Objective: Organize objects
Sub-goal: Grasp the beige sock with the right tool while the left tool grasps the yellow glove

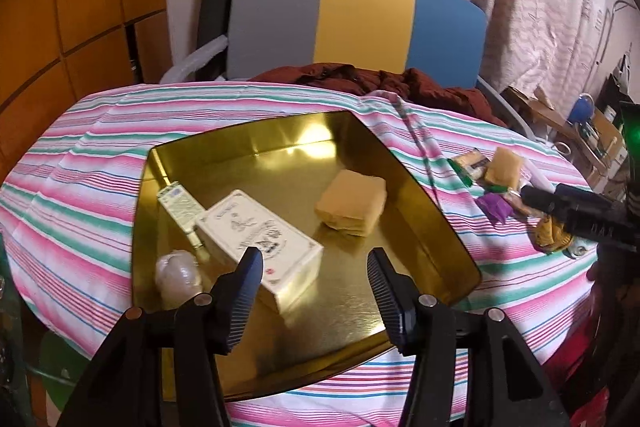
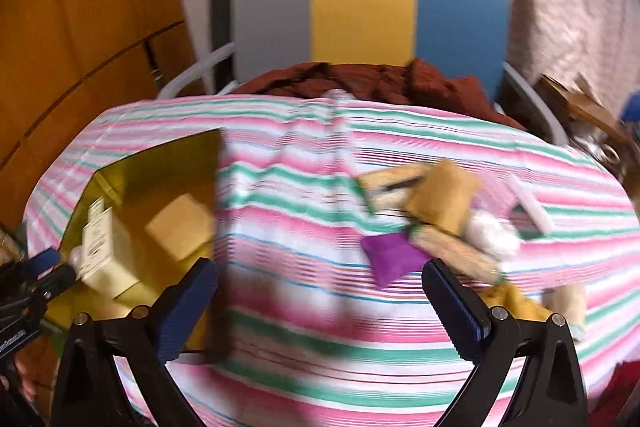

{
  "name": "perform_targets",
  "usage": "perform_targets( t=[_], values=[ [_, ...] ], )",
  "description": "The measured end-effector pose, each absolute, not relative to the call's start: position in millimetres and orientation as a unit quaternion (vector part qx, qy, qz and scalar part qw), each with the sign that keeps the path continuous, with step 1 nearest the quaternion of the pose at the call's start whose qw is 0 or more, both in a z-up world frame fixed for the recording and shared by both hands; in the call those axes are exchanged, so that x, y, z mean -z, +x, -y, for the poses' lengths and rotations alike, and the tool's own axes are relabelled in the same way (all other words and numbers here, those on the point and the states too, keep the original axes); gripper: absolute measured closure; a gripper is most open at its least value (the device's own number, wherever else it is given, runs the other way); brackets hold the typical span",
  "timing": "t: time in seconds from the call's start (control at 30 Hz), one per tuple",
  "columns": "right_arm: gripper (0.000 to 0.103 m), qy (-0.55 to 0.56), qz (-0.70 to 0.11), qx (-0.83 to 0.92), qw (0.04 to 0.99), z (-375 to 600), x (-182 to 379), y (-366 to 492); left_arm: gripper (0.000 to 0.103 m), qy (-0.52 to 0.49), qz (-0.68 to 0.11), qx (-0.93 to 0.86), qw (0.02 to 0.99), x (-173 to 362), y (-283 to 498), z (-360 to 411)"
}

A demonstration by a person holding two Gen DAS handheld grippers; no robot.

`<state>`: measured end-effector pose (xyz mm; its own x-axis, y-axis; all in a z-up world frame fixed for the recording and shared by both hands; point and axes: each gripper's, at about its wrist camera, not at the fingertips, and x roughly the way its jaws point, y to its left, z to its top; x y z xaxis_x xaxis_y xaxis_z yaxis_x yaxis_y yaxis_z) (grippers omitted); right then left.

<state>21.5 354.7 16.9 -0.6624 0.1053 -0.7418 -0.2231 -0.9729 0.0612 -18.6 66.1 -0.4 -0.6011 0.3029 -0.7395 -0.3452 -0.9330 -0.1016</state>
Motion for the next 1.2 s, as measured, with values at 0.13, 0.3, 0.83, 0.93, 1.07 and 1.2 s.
perform_targets(
  t=[0.13, 0.3, 0.83, 0.93, 1.07, 1.2],
  values=[
    [0.0, -0.393, -0.093, -0.901, 0.155, -414.9, -23.3, 36.4, 0.048, -0.405, -0.041, -0.886, 0.222, -3.4, -13.5, -87.9],
    [0.0, -0.376, -0.169, -0.877, 0.249, -509.3, -23.4, 61.9, 0.048, -0.395, -0.062, -0.866, 0.301, -10.8, -3.7, -125.9],
    [0.0, -0.303, -0.416, -0.797, 0.316, -626.7, 21.8, 132.7, 0.048, -0.439, -0.113, -0.782, 0.428, 15.8, 9.4, -277.9],
    [0.0, -0.307, -0.415, -0.8, 0.306, -625.3, 21.5, 128.8, 0.048, -0.452, -0.111, -0.764, 0.447, 24.4, 9.3, -303.8],
    [0.0, -0.308, -0.426, -0.796, 0.301, -623.8, 25.9, 130.6, 0.048, -0.456, -0.11, -0.744, 0.475, 31.1, 10.8, -339.0],
    [0.0, -0.313, -0.433, -0.788, 0.305, -625.8, 30.5, 131.8, 0.048, -0.45, -0.132, -0.732, 0.494, 38.3, 17.2, -373.9]
  ],
)
